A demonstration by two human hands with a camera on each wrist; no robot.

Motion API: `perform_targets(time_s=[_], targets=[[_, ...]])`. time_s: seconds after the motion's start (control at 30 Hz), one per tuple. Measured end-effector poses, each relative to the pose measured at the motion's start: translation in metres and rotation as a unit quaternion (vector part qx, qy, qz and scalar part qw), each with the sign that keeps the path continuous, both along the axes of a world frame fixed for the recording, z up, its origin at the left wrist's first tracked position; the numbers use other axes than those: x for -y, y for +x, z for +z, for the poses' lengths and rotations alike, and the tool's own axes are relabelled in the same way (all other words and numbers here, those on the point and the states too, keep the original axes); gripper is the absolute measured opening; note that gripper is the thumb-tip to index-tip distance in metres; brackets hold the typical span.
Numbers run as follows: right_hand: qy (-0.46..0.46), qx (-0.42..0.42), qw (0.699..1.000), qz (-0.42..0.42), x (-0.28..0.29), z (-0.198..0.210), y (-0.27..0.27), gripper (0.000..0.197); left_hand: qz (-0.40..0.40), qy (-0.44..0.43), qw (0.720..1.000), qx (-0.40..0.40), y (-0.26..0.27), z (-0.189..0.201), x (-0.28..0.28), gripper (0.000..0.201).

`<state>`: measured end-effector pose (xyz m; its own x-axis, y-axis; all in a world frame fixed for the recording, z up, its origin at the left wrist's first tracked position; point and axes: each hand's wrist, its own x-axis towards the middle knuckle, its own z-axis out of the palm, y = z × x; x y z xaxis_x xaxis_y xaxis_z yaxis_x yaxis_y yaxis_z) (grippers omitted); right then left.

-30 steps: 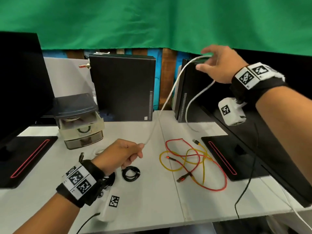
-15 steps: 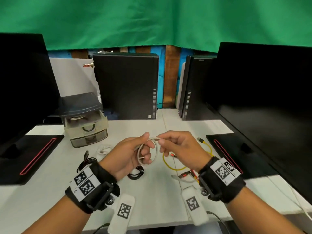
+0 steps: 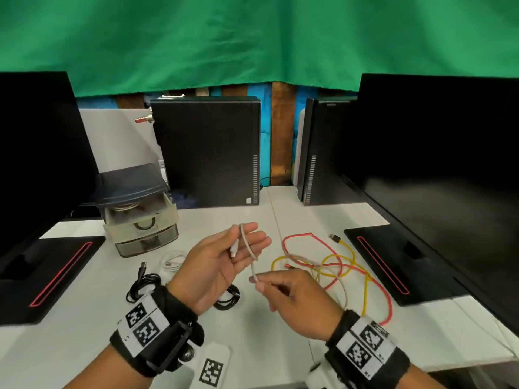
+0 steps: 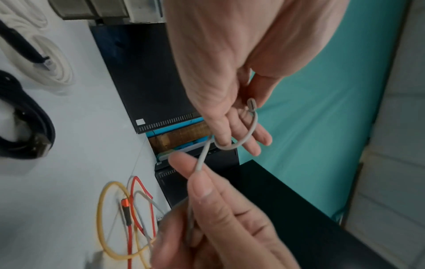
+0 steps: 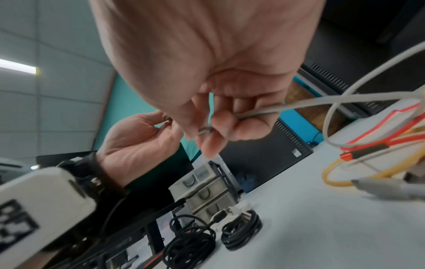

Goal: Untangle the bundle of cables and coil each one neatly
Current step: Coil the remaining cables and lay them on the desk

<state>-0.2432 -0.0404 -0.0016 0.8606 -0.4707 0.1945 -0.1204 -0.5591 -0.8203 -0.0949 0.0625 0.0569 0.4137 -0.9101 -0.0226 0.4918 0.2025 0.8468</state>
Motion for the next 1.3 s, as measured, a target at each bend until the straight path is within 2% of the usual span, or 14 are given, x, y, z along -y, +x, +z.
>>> perform_targets(time_s=[0.1,0.17,0.2,0.27,0.4,0.5,0.63,0.7,0.77,0.9,1.03,1.1,1.2,1.3], targets=[[-0.046,-0.032,0.997,0.051,-0.005,0.013,-0.008,0.031,0.044,0.021,0.980,0.192,0.003,-0.010,0.002,0.035],[-0.041,-0.040,0.994,0.091,-0.009,0.027,-0.016,0.035,0.088,0.038,0.918,0.385,0.007,-0.016,0.002,0.039],[-0.034,-0.035,0.994,0.099,-0.010,0.035,-0.020,0.033,0.090,0.042,0.891,0.442,0.008,-0.020,0.001,0.040],[-0.032,-0.003,0.996,0.082,-0.007,0.052,-0.026,0.026,0.057,0.045,0.876,0.477,0.007,-0.025,0.000,0.044],[-0.015,0.101,0.995,-0.014,0.013,0.070,-0.031,0.015,-0.072,0.035,0.892,0.445,-0.012,-0.016,-0.006,0.051],[0.022,0.160,0.985,-0.060,0.025,0.071,-0.033,0.008,-0.141,0.024,0.931,0.335,-0.022,-0.001,-0.011,0.042],[0.089,0.152,0.983,-0.055,0.017,0.061,-0.027,0.018,-0.159,-0.016,0.973,0.167,-0.023,0.012,-0.017,0.042],[0.089,0.146,0.983,-0.064,0.011,0.056,-0.020,0.017,-0.169,-0.019,0.978,0.122,-0.020,0.013,-0.019,0.040],[0.071,0.177,0.977,-0.091,0.012,0.056,-0.017,0.014,-0.198,0.015,0.970,0.139,-0.018,0.010,-0.020,0.039],[-0.021,0.218,0.967,-0.133,0.018,0.065,-0.022,0.008,-0.204,0.125,0.932,0.271,-0.020,0.002,-0.018,0.042],[0.001,0.213,0.970,-0.117,0.017,0.061,-0.022,0.010,-0.230,0.104,0.915,0.314,-0.025,0.009,-0.020,0.040],[0.046,0.186,0.977,-0.098,0.017,0.054,-0.017,0.015,-0.201,0.040,0.941,0.267,-0.021,0.020,-0.023,0.040],[0.052,0.093,0.994,-0.036,0.006,0.043,-0.011,0.027,-0.070,-0.039,0.989,0.123,-0.012,0.033,-0.025,0.033],[0.031,0.013,0.998,0.052,-0.012,0.037,-0.007,0.021,0.044,-0.062,0.993,0.095,-0.001,0.029,-0.019,0.035]])
